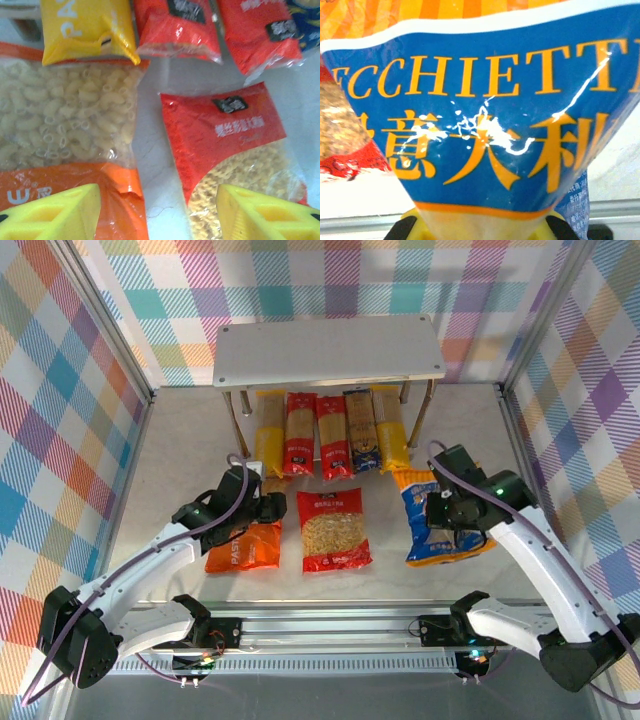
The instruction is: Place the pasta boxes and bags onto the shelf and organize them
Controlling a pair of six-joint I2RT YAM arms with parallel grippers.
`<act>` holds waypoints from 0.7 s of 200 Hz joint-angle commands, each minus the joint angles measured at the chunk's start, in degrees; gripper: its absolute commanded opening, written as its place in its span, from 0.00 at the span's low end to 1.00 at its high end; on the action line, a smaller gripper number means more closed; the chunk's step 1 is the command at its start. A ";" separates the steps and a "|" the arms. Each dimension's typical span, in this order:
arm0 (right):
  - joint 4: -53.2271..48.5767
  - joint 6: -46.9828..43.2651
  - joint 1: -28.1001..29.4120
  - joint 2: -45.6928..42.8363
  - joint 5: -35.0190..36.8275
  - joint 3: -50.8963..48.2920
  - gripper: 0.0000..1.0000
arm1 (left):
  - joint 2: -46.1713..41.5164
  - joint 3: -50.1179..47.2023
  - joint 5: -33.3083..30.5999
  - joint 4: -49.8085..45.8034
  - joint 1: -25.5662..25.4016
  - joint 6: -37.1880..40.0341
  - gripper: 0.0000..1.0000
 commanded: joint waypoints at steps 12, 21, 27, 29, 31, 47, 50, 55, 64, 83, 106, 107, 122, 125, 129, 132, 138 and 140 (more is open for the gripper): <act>3.43 -6.71 0.19 2.31 7.79 13.81 0.00 | 0.64 4.92 0.98 -0.27 -0.46 1.89 0.62; 4.29 -8.36 0.19 3.96 8.56 17.94 0.00 | 0.86 5.70 1.11 -0.28 -0.46 2.00 0.62; 4.97 -9.71 0.19 5.10 8.87 20.44 0.00 | 1.01 6.16 1.28 -0.36 -0.46 2.13 0.62; 5.16 -10.17 0.19 5.48 8.97 21.36 0.00 | 1.04 6.28 1.31 -0.36 -0.46 2.20 0.62; 5.41 -10.66 0.17 5.84 9.17 22.19 0.00 | 1.01 6.42 1.32 -0.38 -0.46 2.22 0.62; 6.70 -14.00 0.11 9.15 10.51 29.44 0.00 | 1.01 7.17 1.46 -0.27 -0.46 2.32 0.62; 6.88 -14.65 0.10 9.75 10.74 30.56 0.00 | 1.04 7.26 1.47 -0.27 -0.46 2.27 0.62; 7.27 -15.61 0.10 10.75 11.12 32.98 0.00 | 1.02 7.37 1.49 -0.27 -0.46 2.27 0.62; 8.38 -17.39 -0.05 12.30 11.48 36.56 0.00 | 0.93 7.44 1.48 -0.35 -0.46 2.38 0.62; 11.59 -20.78 -0.38 15.17 12.16 42.73 0.00 | 0.84 7.68 1.34 -0.60 -0.43 2.45 0.63; 16.09 -24.13 -1.28 18.75 12.26 48.69 0.00 | 1.05 7.89 1.22 -0.86 -0.46 2.54 0.63; 16.27 -24.20 -1.33 18.89 12.21 48.92 0.00 | 1.02 7.93 1.23 -0.87 -0.46 2.54 0.63; 18.61 -25.85 -2.01 21.70 11.53 52.75 0.00 | 1.32 8.15 1.21 -0.97 -0.41 2.73 0.63; 19.02 -26.12 -2.18 22.39 11.36 53.62 0.00 | 1.35 8.21 1.18 -0.99 -0.45 2.81 0.63; 19.41 -26.42 -2.47 23.22 11.00 54.81 0.00 | 1.49 8.28 1.18 -0.97 -0.46 2.88 0.63; 19.67 -26.53 -2.70 23.84 10.75 55.79 0.00 | 1.63 8.31 1.20 -1.05 -0.46 2.91 0.63; 19.95 -26.83 -3.11 25.61 10.14 58.01 0.00 | 1.72 8.46 1.18 -1.13 -0.46 3.02 0.63; 20.05 -26.86 -3.31 26.12 9.94 58.68 0.00 | 1.83 8.48 1.22 -1.08 -0.46 3.03 0.63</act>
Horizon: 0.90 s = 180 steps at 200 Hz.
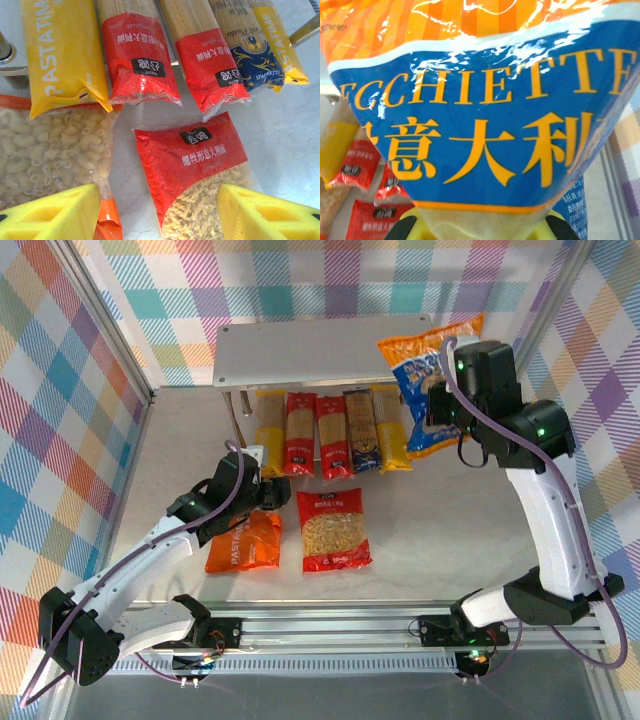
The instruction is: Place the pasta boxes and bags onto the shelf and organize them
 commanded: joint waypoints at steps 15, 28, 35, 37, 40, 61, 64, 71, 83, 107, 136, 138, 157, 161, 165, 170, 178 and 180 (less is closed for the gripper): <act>12.31 -4.52 -2.81 8.01 -0.84 14.66 0.00 | 1.40 2.76 0.37 -1.37 -0.41 1.81 0.63; 12.44 -4.46 -3.99 11.93 -2.03 20.04 0.00 | 1.76 2.94 0.47 -1.50 -0.46 1.86 0.63; 12.43 -4.19 -4.60 13.96 -2.57 22.50 0.00 | 1.75 2.99 0.43 -1.59 -0.46 1.93 0.63; 12.48 -4.07 -4.78 14.50 -2.68 23.24 0.00 | 1.80 2.95 0.46 -1.59 -0.46 1.91 0.63; 12.54 -3.82 -5.16 15.24 -3.01 24.18 0.00 | 1.76 2.94 0.47 -1.63 -0.46 1.91 0.63; 13.50 -0.51 -8.38 19.07 -6.68 27.82 0.00 | 1.63 2.63 0.05 -1.76 -0.46 1.99 0.63; 13.68 0.28 -9.10 19.36 -7.62 27.94 0.00 | 1.60 2.64 -0.05 -1.86 -0.46 2.01 0.63; 14.14 2.60 -10.72 19.98 -10.16 27.98 0.00 | 1.57 2.63 -0.23 -2.09 -0.38 2.08 0.63; 14.87 5.48 -13.04 20.94 -14.10 28.02 0.00 | 1.58 2.74 -0.50 -2.55 -0.37 2.38 0.63; 17.49 6.82 -15.26 22.79 -17.78 28.13 0.00 | 1.55 3.07 -1.37 -3.34 -0.36 2.71 0.64; 18.92 5.83 -15.86 24.78 -19.52 30.15 0.00 | 2.05 3.10 -1.81 -3.28 -0.37 2.88 0.64; 18.98 5.73 -15.92 24.85 -19.53 30.25 0.00 | 2.11 3.09 -1.88 -3.20 -0.37 2.83 0.64; 20.09 4.99 -15.95 25.08 -19.83 30.72 0.00 | 2.72 3.26 -1.74 -3.10 -0.37 2.78 0.64; 20.33 4.81 -15.95 25.01 -19.84 30.78 0.00 | 2.92 3.33 -1.70 -3.08 -0.37 2.78 0.64; 20.70 4.75 -15.95 24.99 -20.01 30.79 0.00 | 3.04 3.36 -1.64 -3.04 -0.37 2.79 0.64; 21.15 4.54 -15.95 24.99 -20.14 30.79 0.00 | 3.18 3.38 -1.59 -3.02 -0.37 2.78 0.64; 21.88 4.44 -15.95 24.90 -20.56 30.84 0.00 | 3.44 3.60 -1.55 -2.95 -0.25 2.73 0.64; 22.05 4.42 -15.95 24.90 -20.63 30.87 0.00 | 3.54 3.57 -1.51 -2.98 -0.34 2.77 0.64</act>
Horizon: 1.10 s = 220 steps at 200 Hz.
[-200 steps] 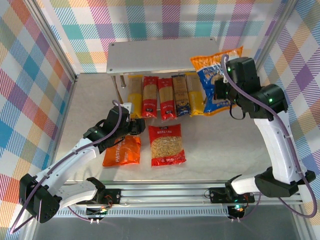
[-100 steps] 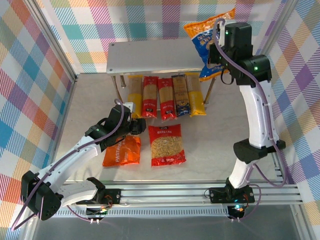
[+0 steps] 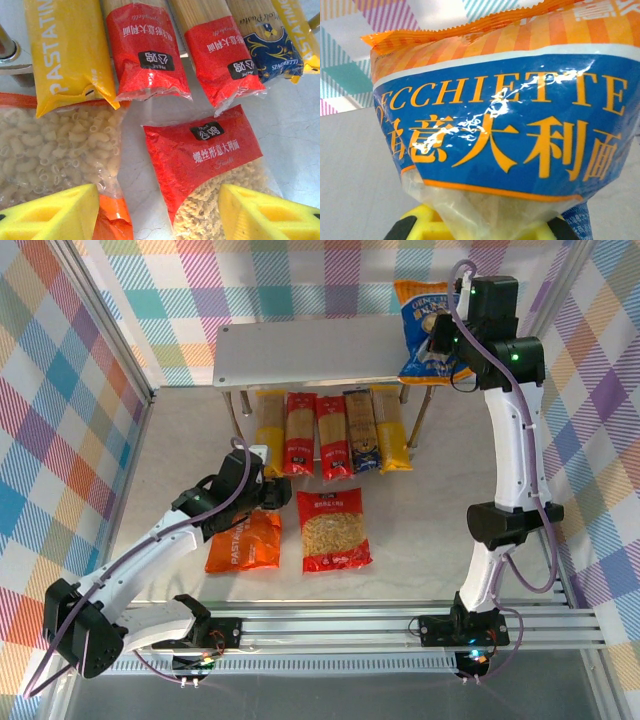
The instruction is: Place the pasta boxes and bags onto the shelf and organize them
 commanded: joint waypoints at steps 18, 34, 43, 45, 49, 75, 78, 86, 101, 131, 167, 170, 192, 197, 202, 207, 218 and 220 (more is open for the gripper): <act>15.87 -0.60 0.34 -1.42 -3.34 4.34 0.00 | 1.00 2.14 -0.48 -0.91 -0.37 0.66 0.64; 17.16 -0.25 0.34 -0.90 -3.79 4.36 0.00 | 0.98 2.24 -0.52 -0.98 -0.37 0.61 0.64; 17.67 0.04 0.33 -0.42 -4.12 4.32 0.00 | 0.98 2.25 -0.66 -1.15 -0.37 0.55 0.64; 17.82 0.07 0.34 -0.33 -4.23 4.35 0.00 | 0.95 2.29 -0.69 -1.25 -0.37 0.56 0.64; 18.07 0.15 0.34 -0.08 -4.58 4.31 0.00 | 0.94 2.30 -0.80 -1.32 -0.37 0.51 0.64; 19.92 0.61 0.34 1.85 -6.85 4.36 0.00 | 0.38 2.25 -1.31 -1.76 -0.37 0.54 0.64; 20.11 0.69 0.34 2.11 -7.13 4.36 0.00 | 0.35 2.27 -1.40 -1.84 -0.37 0.51 0.64; 20.40 1.04 0.34 2.72 -7.59 4.36 0.00 | 0.21 2.32 -1.64 -2.03 -0.37 0.57 0.64; 20.42 1.55 0.34 3.54 -8.08 4.41 0.00 | -0.31 2.19 -2.09 -2.24 -0.37 0.53 0.64; 19.13 1.57 0.34 4.55 -8.71 4.36 0.00 | -0.80 1.82 -2.46 -2.21 -0.37 0.51 0.64; 17.53 2.77 0.29 5.99 -11.02 4.12 0.00 | -0.40 1.90 -2.02 -1.97 -0.37 0.55 0.64; 17.40 2.97 0.33 6.05 -11.27 4.06 0.00 | -0.43 1.83 -1.94 -1.94 -0.37 0.44 0.64; 16.26 3.32 0.29 7.00 -12.44 4.05 0.00 | -0.64 1.38 -1.98 -1.69 -0.37 0.46 0.64; 15.99 3.18 0.34 7.15 -12.64 3.97 0.00 | -0.69 1.24 -2.07 -1.69 -0.37 0.48 0.64; 15.69 3.13 0.29 7.27 -12.83 3.88 0.00 | -0.76 1.17 -2.04 -1.63 -0.37 0.42 0.64; 15.28 2.99 0.34 7.40 -13.14 3.70 0.00 | -0.77 0.98 -2.09 -1.62 -0.37 0.42 0.64; 14.60 2.73 0.34 7.64 -13.73 3.57 0.04 | -0.82 0.88 -2.02 -1.68 -0.39 0.44 0.64; 14.48 2.67 0.29 7.64 -13.84 3.51 0.06 | -0.80 0.85 -2.08 -1.69 -0.37 0.44 0.64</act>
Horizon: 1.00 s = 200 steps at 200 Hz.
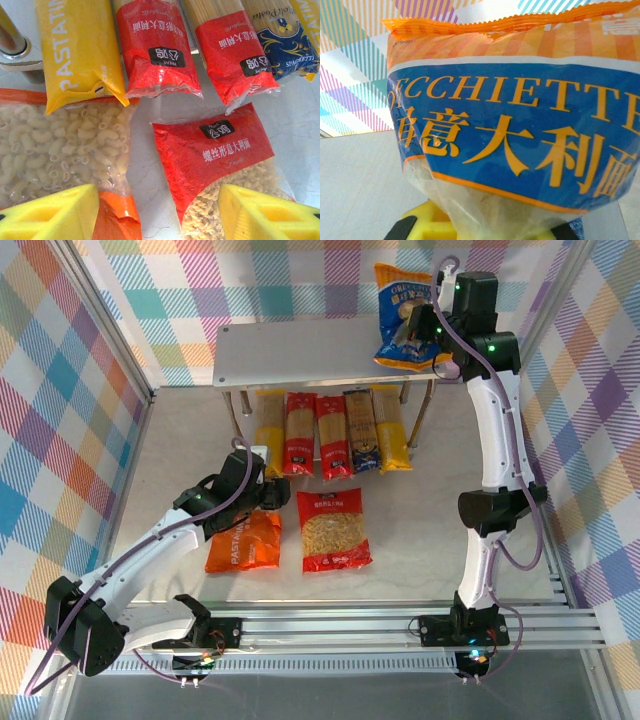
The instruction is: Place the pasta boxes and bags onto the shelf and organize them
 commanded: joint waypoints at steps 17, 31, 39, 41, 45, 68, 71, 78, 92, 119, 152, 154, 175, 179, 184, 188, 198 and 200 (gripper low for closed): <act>3.85 -0.29 0.36 -0.16 -3.67 0.65 0.15 | -1.25 0.77 -0.64 -0.66 -0.37 0.38 0.64; 3.54 -0.45 0.36 -0.27 -3.85 -0.15 0.21 | -1.29 0.72 -0.62 -0.66 -0.30 0.45 0.64; 3.19 -0.65 0.36 -0.14 -3.93 -0.20 0.25 | -1.39 0.75 -0.65 -0.66 -0.37 0.52 0.64; 3.07 -0.69 0.36 -0.10 -3.94 -0.21 0.27 | -1.40 0.72 -0.63 -0.66 -0.37 0.54 0.64; 2.93 -0.70 0.36 -0.12 -3.94 -0.20 0.28 | -1.48 0.66 -0.62 -0.66 -0.33 0.51 0.64; 2.13 -0.88 0.36 0.16 -3.85 -0.24 0.37 | -1.57 0.47 -0.72 -0.66 -0.33 0.44 0.64; 2.02 -0.88 0.36 0.24 -3.85 -0.25 0.38 | -1.53 0.45 -0.73 -0.66 -0.31 0.43 0.64; 1.90 -1.00 0.36 0.25 -3.85 -0.35 0.39 | -1.55 0.43 -0.73 -0.66 -0.37 0.40 0.64; 1.61 -1.14 0.36 0.25 -3.85 -0.35 0.48 | -1.61 0.28 -0.64 -0.66 -0.35 0.44 0.64; 0.85 -1.66 0.36 -0.63 -3.85 -0.35 0.63 | -1.84 0.29 -0.86 -0.97 -0.31 0.42 0.64; 2.38 -2.37 0.36 -5.09 -3.15 -3.96 0.71 | -2.11 0.02 -1.10 -0.84 -0.31 0.37 0.65; 2.53 -2.42 0.36 -5.52 -3.15 -4.37 0.71 | -2.10 0.03 -1.00 -0.84 -0.35 0.37 0.65; 4.24 -2.71 0.35 -9.48 -3.17 -8.75 0.75 | -2.03 0.07 -0.93 -0.76 -0.30 0.37 0.64; 4.42 -2.72 0.36 -10.26 -3.03 -9.65 0.75 | -2.09 0.05 -0.92 -0.76 -0.32 0.34 0.65; 4.79 -2.75 0.36 -11.49 -2.74 -11.10 0.75 | -2.05 0.09 -0.90 -0.75 -0.34 0.33 0.64; 4.91 -2.77 0.36 -12.29 -2.45 -12.08 0.74 | -2.02 0.09 -0.85 -0.75 -0.26 0.29 0.65; 5.53 -2.93 0.36 -14.37 -1.81 -15.00 0.73 | -2.04 0.02 -0.80 -0.79 -0.34 0.29 0.64; 5.69 -2.91 0.36 -14.80 -1.71 -15.61 0.73 | -2.02 0.08 -0.82 -0.76 -0.34 0.29 0.65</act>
